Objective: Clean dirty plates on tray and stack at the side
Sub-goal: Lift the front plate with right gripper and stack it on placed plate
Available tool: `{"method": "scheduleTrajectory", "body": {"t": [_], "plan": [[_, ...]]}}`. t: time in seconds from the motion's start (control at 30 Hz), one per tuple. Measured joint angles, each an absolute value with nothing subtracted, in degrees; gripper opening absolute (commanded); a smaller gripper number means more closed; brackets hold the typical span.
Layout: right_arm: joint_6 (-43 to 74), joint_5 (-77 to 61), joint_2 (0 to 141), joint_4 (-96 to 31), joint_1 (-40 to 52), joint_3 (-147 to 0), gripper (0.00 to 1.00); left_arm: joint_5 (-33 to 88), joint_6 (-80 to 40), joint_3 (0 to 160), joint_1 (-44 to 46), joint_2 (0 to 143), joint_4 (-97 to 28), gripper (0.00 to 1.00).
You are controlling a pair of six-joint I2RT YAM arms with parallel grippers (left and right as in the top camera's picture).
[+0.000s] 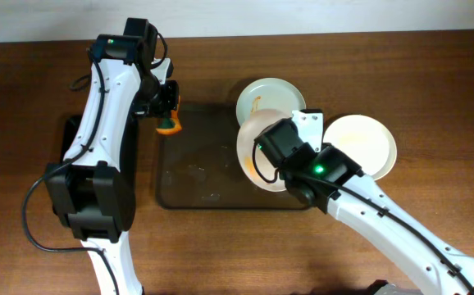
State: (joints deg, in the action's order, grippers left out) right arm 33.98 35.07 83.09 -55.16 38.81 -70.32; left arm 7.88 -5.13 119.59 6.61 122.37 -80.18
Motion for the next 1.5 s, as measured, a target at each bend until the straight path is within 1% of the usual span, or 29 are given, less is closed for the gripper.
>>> {"method": "scheduleTrajectory", "body": {"t": [0.1, 0.4, 0.57, 0.7, 0.83, 0.97, 1.03, 1.1, 1.17, 1.23, 1.27, 1.33, 1.4, 1.5], "plan": [[30.35, 40.93, 83.11, -53.58, 39.53, -70.32, 0.04, 7.88, -5.13, 119.59, 6.61, 122.37, -80.18, 0.0], [12.84, 50.98, 83.11, -45.84, 39.55, -70.37, 0.04, 7.88, -5.13, 119.59, 6.61, 122.37, -80.18, 0.0], [11.27, 50.96, 83.11, -45.36, 39.55, -70.37, 0.04, 7.88, -5.13, 119.59, 6.61, 122.37, -80.18, 0.0], [11.16, 43.4, 83.11, -47.0, 39.59, -70.37, 0.04, 7.88, -5.13, 119.59, 6.61, 122.37, -80.18, 0.0], [11.11, 41.04, 83.11, -47.97, 39.59, -70.37, 0.04, 7.88, -5.13, 119.59, 6.61, 122.37, -80.18, 0.0], [8.93, 42.46, 83.11, -47.99, 39.59, -70.5, 0.04, 7.88, -5.13, 119.59, 6.61, 122.37, -80.31, 0.0], [8.49, 46.68, 83.11, -46.63, 39.59, -70.74, 0.04, 7.88, -5.13, 119.59, 6.61, 122.37, -80.47, 0.0], [4.97, 54.98, 83.15, -42.17, 39.64, -71.2, 0.04, 7.88, -5.13, 119.59, 6.61, 122.37, -80.58, 0.0], [2.52, 56.51, 83.18, -40.34, 39.88, -71.31, 0.04, 7.88, -5.13, 119.59, 6.61, 122.37, -80.55, 0.0], [1.83, 54.06, 83.26, -41.89, 41.23, -71.31, 0.04, 7.88, -5.13, 119.59, 6.61, 122.37, -80.55, 0.0], [3.42, 51.81, 83.31, -43.0, 41.36, -71.35, 0.04, 7.88, -5.13, 119.59, 6.61, 122.37, -80.55, 0.0], [7.51, 40.88, 83.31, -45.43, 39.46, -71.35, 0.04, 7.88, -5.13, 119.59, 6.61, 122.37, -80.6, 0.0], [9.34, 21.15, 83.26, -46.76, 31.83, -71.37, 0.04, 7.9, -5.13, 119.59, 6.61, 122.37, -80.86, 0.0], [10.76, -0.4, 83.24, -48.99, 17.5, -71.37, 0.04, 7.88, -5.13, 119.59, 6.61, 122.37, -81.03, 0.0]]}}
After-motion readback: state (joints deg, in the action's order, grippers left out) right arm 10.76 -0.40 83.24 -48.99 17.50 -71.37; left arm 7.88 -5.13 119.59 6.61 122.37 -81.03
